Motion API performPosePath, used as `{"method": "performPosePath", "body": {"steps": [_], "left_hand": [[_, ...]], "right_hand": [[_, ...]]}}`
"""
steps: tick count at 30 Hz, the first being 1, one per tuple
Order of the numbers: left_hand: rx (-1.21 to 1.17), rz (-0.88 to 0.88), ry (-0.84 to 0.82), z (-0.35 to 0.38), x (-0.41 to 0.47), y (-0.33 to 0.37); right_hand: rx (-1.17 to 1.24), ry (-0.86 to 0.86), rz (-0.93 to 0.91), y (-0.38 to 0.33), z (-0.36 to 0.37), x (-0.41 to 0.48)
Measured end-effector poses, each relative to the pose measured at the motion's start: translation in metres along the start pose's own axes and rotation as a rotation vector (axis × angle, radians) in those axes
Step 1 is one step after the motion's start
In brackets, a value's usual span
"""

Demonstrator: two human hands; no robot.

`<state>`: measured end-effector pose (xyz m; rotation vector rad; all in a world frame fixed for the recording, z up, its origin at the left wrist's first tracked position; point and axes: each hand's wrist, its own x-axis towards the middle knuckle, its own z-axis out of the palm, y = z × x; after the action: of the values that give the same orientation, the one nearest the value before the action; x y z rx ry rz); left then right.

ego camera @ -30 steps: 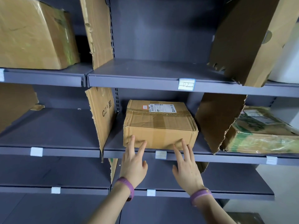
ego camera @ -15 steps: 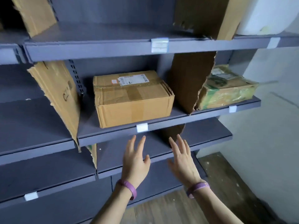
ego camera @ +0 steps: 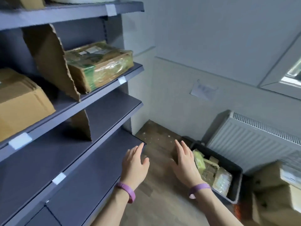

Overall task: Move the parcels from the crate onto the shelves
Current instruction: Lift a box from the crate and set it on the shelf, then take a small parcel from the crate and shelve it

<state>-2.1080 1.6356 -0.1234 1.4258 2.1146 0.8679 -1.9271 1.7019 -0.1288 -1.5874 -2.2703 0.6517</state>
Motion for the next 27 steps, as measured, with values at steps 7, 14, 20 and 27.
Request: {"method": "performPosePath", "body": {"steps": [7,14,20,27], "left_hand": [[-0.023,0.108,-0.113,0.112,-0.008,0.116],[0.023,0.137,-0.256,0.199,-0.009,0.197],[0.093,0.179,-0.369,0.250,0.024,0.219],[0.123,0.172,-0.484,0.309,0.114,0.211]], "right_hand": [[0.015,0.084,0.124,0.139,-0.069,-0.034],[0.026,0.126,0.270,0.247,-0.127,-0.053],[0.051,0.133,0.350,0.297,-0.137,-0.032],[0.058,0.043,0.502,0.334,-0.118,0.031]]}}
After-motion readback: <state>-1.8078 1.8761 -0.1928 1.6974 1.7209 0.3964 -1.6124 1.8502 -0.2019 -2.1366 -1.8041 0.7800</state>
